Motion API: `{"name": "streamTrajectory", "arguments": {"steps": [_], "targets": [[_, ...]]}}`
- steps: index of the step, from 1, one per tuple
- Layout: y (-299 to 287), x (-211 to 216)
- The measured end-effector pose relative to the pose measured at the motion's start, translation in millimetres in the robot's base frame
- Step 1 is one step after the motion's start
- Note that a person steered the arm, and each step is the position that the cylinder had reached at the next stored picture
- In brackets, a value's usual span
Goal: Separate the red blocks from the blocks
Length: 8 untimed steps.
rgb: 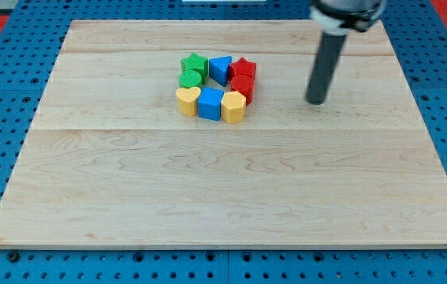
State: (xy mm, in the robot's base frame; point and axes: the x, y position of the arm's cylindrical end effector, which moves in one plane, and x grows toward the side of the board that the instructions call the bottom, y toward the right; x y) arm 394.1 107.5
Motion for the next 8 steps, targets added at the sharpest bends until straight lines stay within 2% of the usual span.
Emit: {"name": "streamTrajectory", "arguments": {"steps": [1,3,4,7,8], "targets": [[-60,13],[-105,19],[-105,19],[-102,-41],[-95,-38]]}}
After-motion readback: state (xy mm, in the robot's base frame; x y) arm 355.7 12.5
